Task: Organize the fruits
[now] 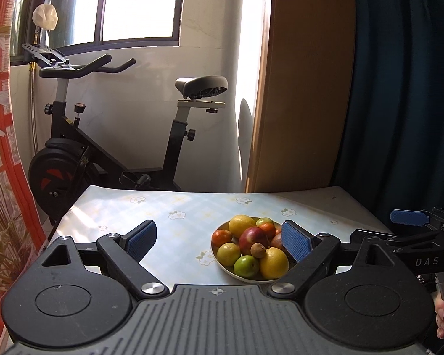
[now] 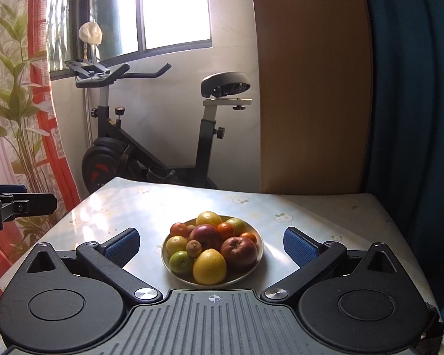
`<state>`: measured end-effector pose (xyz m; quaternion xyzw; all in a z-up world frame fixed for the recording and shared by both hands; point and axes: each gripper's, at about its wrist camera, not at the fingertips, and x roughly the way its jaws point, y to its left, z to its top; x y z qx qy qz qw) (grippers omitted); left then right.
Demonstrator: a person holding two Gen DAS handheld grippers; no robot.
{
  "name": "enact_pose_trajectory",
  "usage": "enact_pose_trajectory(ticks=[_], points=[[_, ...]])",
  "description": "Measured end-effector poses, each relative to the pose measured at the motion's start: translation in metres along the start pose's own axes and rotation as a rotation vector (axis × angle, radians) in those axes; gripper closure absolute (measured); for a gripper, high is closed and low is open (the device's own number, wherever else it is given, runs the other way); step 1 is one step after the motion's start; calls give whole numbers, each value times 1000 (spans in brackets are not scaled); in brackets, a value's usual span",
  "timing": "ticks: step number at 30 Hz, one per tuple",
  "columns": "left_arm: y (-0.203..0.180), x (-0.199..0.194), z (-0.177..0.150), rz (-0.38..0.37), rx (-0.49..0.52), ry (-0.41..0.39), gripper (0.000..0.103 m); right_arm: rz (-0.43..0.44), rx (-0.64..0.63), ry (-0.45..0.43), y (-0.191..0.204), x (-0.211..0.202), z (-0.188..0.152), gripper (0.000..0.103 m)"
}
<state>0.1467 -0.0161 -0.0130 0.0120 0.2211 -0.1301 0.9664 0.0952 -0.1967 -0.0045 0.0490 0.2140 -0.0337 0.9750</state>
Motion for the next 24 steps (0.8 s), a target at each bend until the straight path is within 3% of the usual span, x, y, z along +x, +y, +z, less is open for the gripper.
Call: enact_pose_trajectory(ticks=[3,13,24], points=[[-2,3,-2,-23,-3,15,10,-5,-3,4,1,-1,-1,1],[-4,-2,-2,67,12,-4,10,-1,12,0,0,1,2,1],[2,-2,-4,28,-53,24,10,1,6,-8,0,-4,2,1]])
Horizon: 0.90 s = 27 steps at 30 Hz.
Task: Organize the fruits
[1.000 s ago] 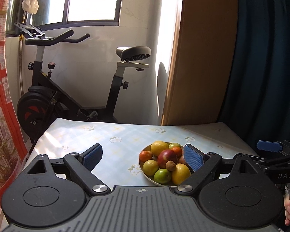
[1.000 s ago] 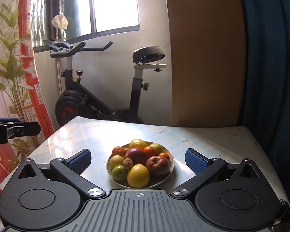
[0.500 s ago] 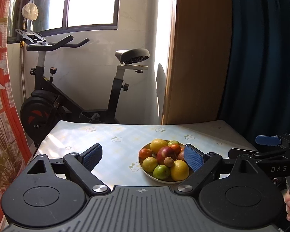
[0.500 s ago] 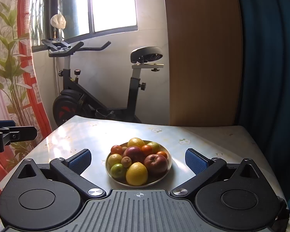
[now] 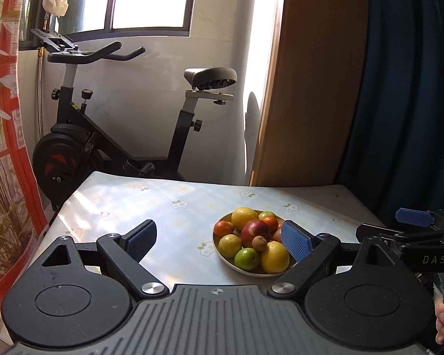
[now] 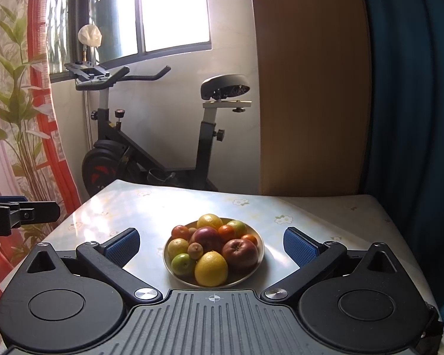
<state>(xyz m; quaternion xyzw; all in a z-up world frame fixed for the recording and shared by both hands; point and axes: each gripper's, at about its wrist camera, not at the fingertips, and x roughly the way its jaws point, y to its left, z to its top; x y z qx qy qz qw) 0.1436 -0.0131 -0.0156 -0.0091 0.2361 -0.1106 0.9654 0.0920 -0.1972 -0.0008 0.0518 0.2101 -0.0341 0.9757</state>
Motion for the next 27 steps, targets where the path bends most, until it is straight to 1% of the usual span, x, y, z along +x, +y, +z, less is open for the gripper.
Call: enact_pose_trajectory(ticks=[7,18,27], points=[[2,-1,-1,-16,-30,-4,9,0,-4,-4,1,-2,-1,1],[-2,-2,-2,3,-12,-10,9,-7,-6,-8,2,-3,0,1],[-7,-6,-2,25,28,-29,9,-8,-3,-15,3,-4,-1,1]])
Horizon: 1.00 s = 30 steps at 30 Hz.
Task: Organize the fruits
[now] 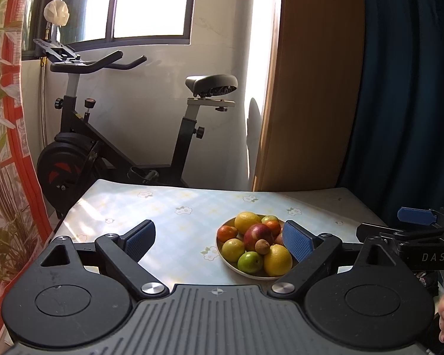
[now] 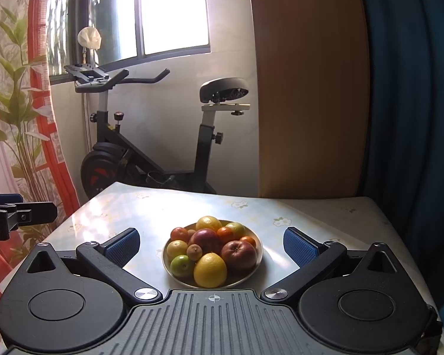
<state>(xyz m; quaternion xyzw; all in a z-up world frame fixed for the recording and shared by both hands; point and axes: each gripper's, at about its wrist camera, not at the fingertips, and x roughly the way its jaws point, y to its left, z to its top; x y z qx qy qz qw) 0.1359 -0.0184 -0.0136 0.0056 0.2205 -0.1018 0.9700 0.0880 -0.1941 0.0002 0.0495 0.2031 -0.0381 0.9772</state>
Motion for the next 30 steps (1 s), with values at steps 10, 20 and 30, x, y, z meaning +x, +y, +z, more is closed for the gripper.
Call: enact_pose_trajectory(ticks=[10,20,30], points=[[-2,-3,0,10,24,-12,9,-1,0,-4,1,-1,0,1],[-2,-4,0,9,33,-15,9,-1,1,-5,1,-1,0,1],[-1,-5,-1,0,35,-18,9,-2,0,-4,2,-1,0,1]])
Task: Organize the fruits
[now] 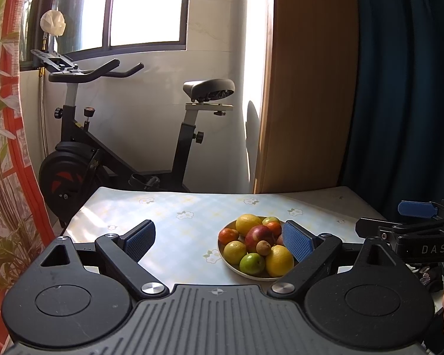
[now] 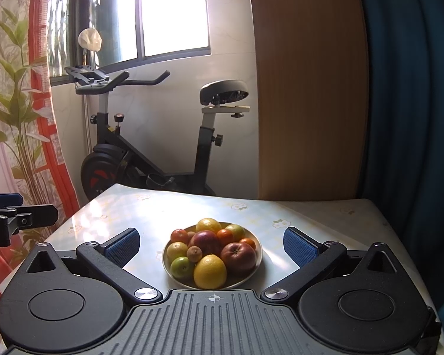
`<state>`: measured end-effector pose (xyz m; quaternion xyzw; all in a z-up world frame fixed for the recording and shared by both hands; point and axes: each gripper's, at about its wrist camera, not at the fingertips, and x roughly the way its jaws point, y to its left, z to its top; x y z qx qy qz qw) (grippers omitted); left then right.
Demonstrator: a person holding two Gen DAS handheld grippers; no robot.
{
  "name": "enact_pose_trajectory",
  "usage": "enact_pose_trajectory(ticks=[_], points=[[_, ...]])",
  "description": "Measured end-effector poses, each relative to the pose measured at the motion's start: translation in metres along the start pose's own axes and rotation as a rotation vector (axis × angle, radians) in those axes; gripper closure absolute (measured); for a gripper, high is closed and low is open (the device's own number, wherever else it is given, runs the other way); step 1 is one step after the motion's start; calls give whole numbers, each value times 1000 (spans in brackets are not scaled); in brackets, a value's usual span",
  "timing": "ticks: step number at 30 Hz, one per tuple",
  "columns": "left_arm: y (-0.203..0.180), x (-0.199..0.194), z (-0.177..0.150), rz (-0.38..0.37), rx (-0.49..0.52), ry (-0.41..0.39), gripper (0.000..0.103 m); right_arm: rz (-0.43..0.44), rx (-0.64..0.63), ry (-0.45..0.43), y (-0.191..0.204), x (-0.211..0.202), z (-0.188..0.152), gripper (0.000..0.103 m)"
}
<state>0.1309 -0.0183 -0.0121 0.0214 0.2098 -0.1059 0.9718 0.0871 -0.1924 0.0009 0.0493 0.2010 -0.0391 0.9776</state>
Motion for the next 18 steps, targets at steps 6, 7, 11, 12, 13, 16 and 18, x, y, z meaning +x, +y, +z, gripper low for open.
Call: enact_pose_trajectory(ticks=[6,7,11,12,13,16,18], points=[[1,0,0,-2,-1,-2,9,0,-2,-1,0,-1,1,1],[1,-1,0,-3,-3,-2,9,0,-2,-1,0,-1,1,1],[2,-1,-1,-5,-5,-4,9,2,-2,-1,1,-1,1,1],[2,-1,-1,-6,-4,-3,9,2,-3,-1,1,-1,1,1],[2,-1,-1,-6,-4,-3,9,2,-4,-1,1,-2,1,1],[2,-1,-1,-7,-4,-3,9,2,-3,-1,1,-2,1,1],[3,0,-1,-10,-5,0,9,2,-3,-1,1,-2,1,1]])
